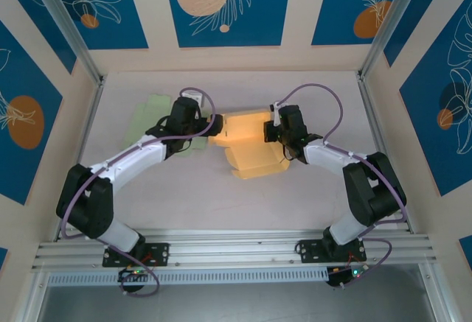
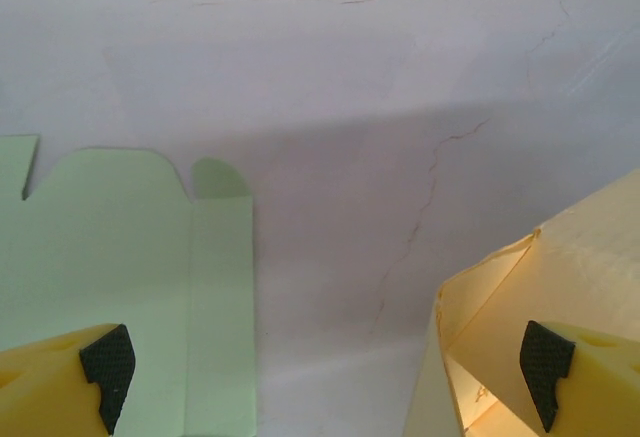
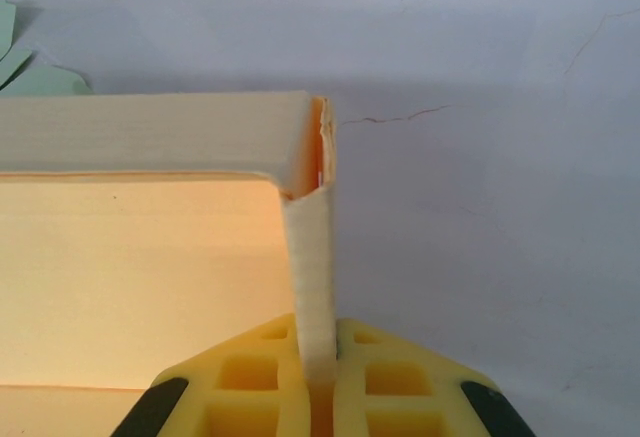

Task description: Fold the paper box

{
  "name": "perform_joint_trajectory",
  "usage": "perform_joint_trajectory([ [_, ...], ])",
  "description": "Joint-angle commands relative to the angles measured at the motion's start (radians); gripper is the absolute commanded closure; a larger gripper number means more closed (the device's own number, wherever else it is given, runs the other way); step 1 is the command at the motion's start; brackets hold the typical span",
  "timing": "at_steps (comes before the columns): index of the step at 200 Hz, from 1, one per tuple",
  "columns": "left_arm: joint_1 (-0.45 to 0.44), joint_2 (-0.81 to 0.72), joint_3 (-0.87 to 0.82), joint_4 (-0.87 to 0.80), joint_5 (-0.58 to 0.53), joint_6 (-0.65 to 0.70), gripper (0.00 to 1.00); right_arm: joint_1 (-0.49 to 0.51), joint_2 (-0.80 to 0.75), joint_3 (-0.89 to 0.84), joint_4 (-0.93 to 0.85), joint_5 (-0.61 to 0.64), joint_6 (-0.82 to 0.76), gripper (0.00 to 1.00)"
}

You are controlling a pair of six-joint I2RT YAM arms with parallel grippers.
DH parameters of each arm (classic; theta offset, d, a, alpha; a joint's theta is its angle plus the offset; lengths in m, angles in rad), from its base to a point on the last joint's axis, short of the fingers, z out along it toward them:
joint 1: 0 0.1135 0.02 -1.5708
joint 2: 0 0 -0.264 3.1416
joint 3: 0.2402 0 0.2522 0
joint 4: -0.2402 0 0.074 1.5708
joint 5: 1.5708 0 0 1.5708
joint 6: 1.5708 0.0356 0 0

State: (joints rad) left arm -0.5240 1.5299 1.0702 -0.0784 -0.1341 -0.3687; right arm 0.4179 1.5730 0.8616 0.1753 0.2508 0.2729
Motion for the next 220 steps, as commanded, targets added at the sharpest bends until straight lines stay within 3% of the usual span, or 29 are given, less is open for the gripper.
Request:
perform_joint_trajectory([
  [1,0.01,0.044,0.011,0.061,0.054,-0.035,0.0,0.016,-0.034,-0.009,0.056,-0.016,0.02,1.0],
  [46,0.007,0.138,0.066,0.115,0.154,-0.09,0.0,0.034,-0.036,-0.008,0.064,-0.004,0.035,1.0],
  [86,0.007,0.119,0.022,0.184,0.117,-0.132,0.0,0.054,-0.027,-0.018,0.071,0.05,0.042,1.0],
  [136,0.033,-0.065,-0.158,0.161,0.064,-0.212,0.0,0.055,-0.027,-0.03,0.094,0.084,0.06,1.0],
  [166,0.039,-0.237,-0.324,0.111,-0.001,-0.342,0.0,0.055,-0.025,-0.031,0.108,0.084,0.057,1.0],
  [196,0.036,-0.368,-0.481,0.221,0.088,-0.448,0.01,0.056,-0.029,-0.033,0.112,0.085,0.051,1.0],
  [220,-0.005,-0.386,-0.536,0.344,0.135,-0.542,0.06,0.061,-0.042,-0.042,0.119,0.097,0.045,1.0],
])
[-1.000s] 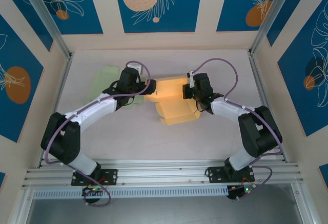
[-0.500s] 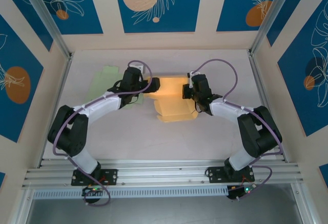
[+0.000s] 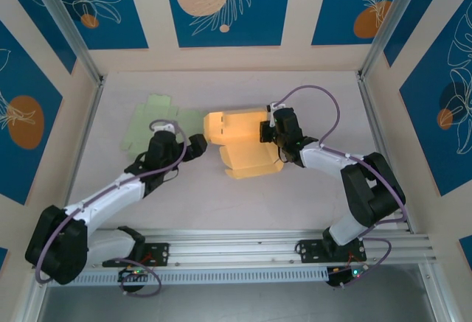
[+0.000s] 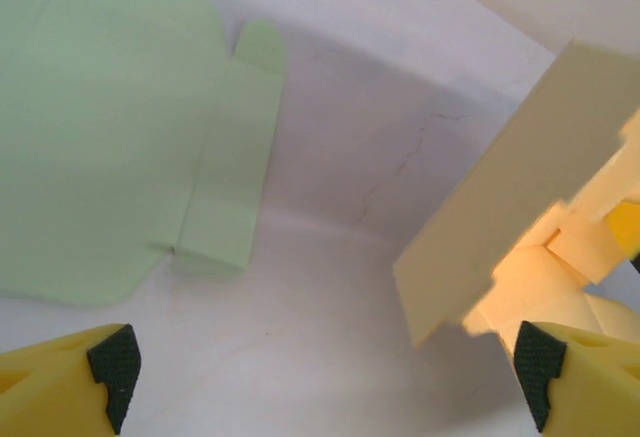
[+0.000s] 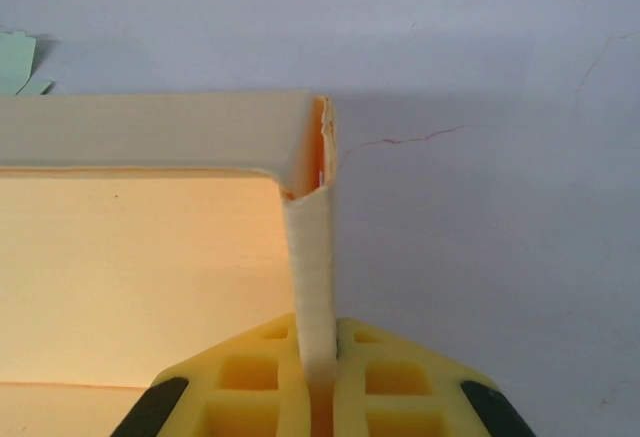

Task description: Fold the paper box

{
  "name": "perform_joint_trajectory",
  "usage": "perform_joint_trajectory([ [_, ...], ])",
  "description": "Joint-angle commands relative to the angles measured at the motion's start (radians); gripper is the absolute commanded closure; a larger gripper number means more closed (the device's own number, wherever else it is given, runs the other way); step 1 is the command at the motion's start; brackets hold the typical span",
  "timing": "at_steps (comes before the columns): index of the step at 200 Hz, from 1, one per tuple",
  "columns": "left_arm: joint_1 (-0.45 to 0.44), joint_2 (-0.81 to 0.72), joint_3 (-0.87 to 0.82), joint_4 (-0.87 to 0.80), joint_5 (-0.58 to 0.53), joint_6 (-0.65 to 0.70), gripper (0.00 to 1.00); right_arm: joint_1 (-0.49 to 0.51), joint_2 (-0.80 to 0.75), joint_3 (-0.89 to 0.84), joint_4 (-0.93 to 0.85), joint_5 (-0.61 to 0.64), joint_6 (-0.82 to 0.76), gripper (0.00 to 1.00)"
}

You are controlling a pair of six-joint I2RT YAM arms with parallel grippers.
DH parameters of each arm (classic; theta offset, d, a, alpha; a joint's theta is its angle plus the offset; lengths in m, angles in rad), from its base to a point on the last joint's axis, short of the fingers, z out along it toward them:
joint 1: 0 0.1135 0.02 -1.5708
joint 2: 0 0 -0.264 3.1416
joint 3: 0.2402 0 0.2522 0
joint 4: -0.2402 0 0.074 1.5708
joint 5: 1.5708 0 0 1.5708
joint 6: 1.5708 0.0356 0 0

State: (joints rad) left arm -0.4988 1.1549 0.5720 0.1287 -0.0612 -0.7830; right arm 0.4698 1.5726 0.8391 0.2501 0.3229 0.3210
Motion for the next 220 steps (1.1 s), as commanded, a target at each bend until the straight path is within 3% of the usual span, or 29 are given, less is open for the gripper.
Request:
perform_joint_trajectory([
  [1,-0.034,-0.01,-0.036,0.138,0.063,-0.129,0.06,0.009,-0.042,-0.02,0.045,0.025,-0.003,1.0],
  [68,-0.196,0.2,0.041,0.412,0.023,-0.166,0.0,0.024,-0.078,-0.049,0.051,0.057,-0.007,1.0],
  [110,-0.214,0.282,0.094,0.497,0.01,-0.153,0.0,0.028,-0.104,-0.064,0.052,0.068,-0.007,1.0],
  [135,-0.213,0.273,0.107,0.498,0.002,-0.141,0.01,0.029,-0.107,-0.067,0.054,0.069,-0.008,1.0],
  [172,-0.213,0.269,0.117,0.512,0.007,-0.14,0.11,0.031,-0.101,-0.068,0.059,0.07,-0.007,1.0],
  [220,-0.218,0.23,0.098,0.527,-0.001,-0.15,0.12,0.03,-0.083,-0.063,0.055,0.083,-0.004,1.0],
])
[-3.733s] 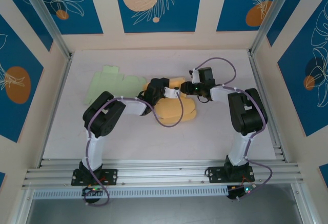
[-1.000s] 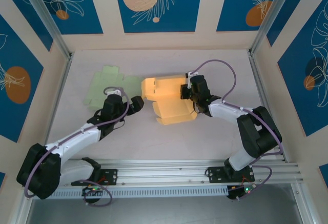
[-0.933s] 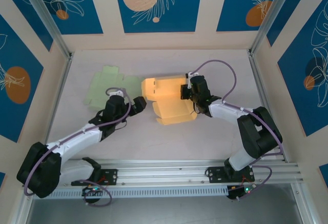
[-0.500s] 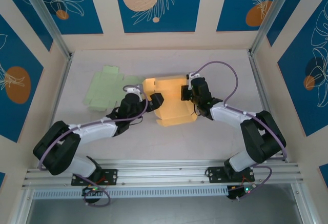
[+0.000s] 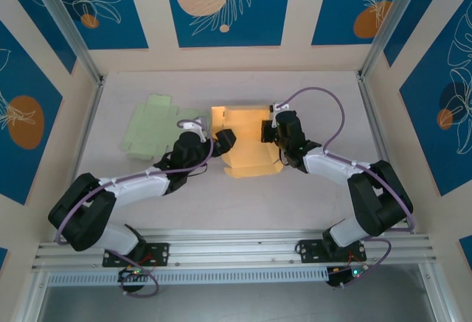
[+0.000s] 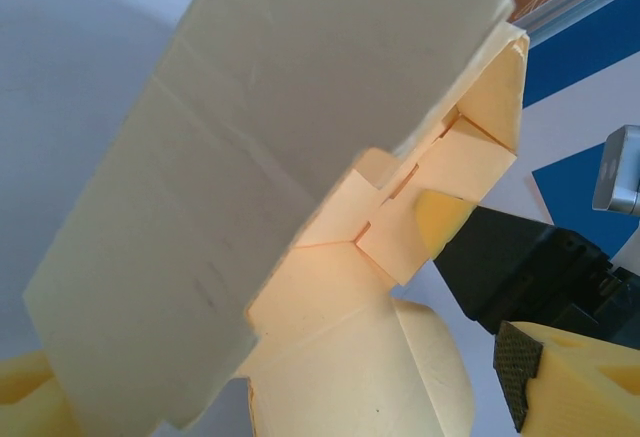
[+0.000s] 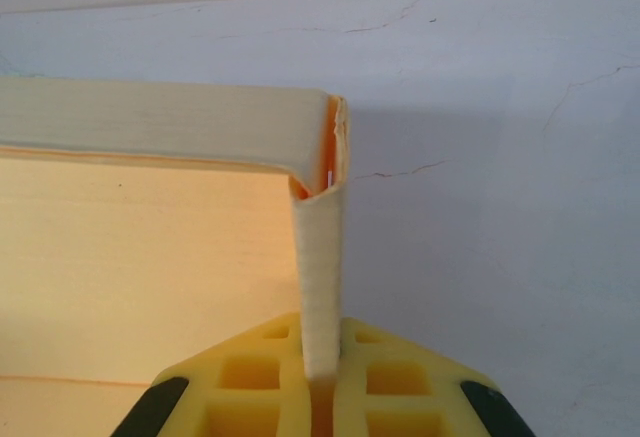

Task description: Fold the paper box

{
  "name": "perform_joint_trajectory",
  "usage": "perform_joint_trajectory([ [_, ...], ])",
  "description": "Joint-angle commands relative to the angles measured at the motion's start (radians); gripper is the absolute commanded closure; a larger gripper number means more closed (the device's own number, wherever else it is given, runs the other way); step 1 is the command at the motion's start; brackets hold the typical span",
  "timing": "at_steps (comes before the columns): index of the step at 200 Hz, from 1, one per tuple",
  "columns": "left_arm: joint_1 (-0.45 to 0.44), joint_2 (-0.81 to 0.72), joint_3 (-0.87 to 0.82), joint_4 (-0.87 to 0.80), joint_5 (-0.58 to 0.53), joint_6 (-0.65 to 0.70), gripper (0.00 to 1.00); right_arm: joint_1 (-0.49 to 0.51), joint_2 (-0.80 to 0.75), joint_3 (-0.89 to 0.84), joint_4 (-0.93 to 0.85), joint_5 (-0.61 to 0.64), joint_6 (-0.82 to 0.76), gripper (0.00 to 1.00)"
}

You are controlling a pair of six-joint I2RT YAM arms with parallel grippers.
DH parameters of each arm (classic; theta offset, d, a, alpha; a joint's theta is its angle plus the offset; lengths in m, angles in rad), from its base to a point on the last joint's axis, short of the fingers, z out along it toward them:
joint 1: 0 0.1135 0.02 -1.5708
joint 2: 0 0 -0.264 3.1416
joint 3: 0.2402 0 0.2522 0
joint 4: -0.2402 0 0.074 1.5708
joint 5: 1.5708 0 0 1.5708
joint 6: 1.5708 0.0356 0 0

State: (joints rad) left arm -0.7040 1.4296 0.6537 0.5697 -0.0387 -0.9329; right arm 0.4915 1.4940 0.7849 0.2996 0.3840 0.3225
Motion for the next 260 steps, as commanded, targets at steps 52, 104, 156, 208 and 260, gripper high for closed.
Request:
perform_joint_trajectory([
  [52,-0.016,-0.118,-0.014,0.055,-0.083,-0.003,0.06,0.012,0.012,-0.002,0.01,0.015,-0.002,1.0],
  [104,-0.017,-0.073,0.008,0.107,-0.049,-0.027,0.08,0.023,0.02,0.007,0.0,0.018,-0.018,1.0],
  [156,-0.017,-0.063,-0.029,0.225,-0.085,-0.044,0.23,0.051,0.049,0.028,-0.037,0.061,-0.051,1.0],
  [208,-0.017,-0.081,-0.046,0.203,-0.173,-0.027,0.2,0.08,0.071,0.043,-0.045,0.084,-0.078,1.0],
  [260,-0.018,0.028,0.005,0.289,-0.102,-0.038,0.24,0.116,0.091,0.058,-0.043,0.099,-0.12,1.0],
])
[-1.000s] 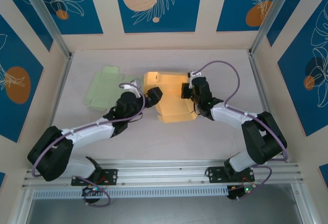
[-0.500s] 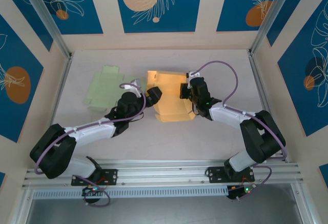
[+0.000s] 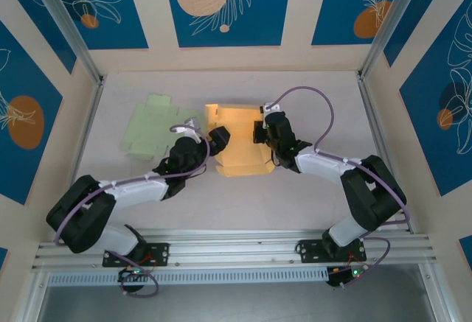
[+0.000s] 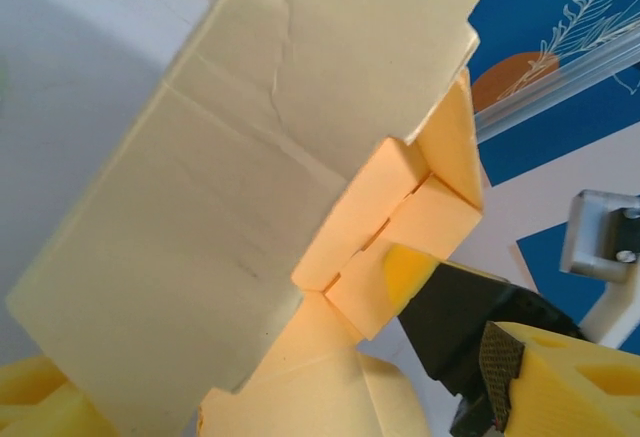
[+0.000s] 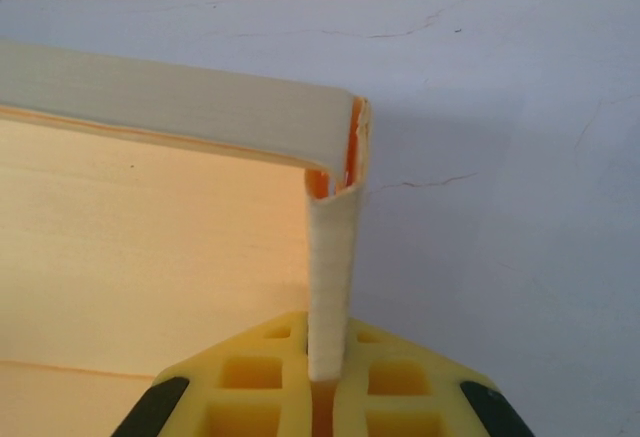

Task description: Fold the paper box

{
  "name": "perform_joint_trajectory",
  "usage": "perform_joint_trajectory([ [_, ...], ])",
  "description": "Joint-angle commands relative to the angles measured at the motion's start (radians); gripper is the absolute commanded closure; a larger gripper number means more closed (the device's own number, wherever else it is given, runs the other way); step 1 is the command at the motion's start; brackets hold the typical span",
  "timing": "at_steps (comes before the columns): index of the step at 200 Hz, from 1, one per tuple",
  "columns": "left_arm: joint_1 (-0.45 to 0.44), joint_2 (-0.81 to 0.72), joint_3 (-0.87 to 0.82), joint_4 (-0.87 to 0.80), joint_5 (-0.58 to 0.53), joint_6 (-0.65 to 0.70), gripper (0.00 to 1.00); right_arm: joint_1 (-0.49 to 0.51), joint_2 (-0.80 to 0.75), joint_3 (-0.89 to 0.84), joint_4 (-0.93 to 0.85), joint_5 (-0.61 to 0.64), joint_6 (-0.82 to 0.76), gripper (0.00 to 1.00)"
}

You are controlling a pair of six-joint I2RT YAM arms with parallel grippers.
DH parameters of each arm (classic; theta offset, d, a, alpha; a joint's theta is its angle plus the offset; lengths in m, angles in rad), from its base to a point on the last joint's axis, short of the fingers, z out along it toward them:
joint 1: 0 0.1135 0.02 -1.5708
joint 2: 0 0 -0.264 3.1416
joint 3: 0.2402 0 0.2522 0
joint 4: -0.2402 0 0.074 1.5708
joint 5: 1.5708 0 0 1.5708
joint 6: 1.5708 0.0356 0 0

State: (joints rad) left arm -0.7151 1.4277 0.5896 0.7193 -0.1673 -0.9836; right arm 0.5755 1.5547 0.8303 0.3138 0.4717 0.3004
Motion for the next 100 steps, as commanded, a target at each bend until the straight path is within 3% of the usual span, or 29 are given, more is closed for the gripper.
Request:
perform_joint_trajectory([
  [1,-0.007,0.031,0.07,0.143,0.028,0.012,0.24,0.033,0.031,0.013,-0.058,0.011,-0.098,1.0],
  [24,-0.007,0.06,0.072,0.21,0.055,0.03,0.38,0.038,0.046,0.013,-0.058,0.02,-0.097,1.0],
  [38,-0.005,0.058,0.067,0.226,0.053,0.041,0.41,0.04,0.051,0.012,-0.057,0.02,-0.093,1.0],
  [60,-0.005,0.04,0.066,0.189,0.051,0.057,0.4,0.039,0.057,0.013,-0.059,0.022,-0.085,1.0],
  [79,-0.005,0.014,0.059,0.166,0.079,0.094,0.33,0.028,0.062,0.028,-0.088,0.016,-0.062,1.0],
  [100,-0.003,-0.053,0.044,0.046,0.1,0.156,0.29,0.014,0.073,0.058,-0.139,0.021,-0.033,1.0],
])
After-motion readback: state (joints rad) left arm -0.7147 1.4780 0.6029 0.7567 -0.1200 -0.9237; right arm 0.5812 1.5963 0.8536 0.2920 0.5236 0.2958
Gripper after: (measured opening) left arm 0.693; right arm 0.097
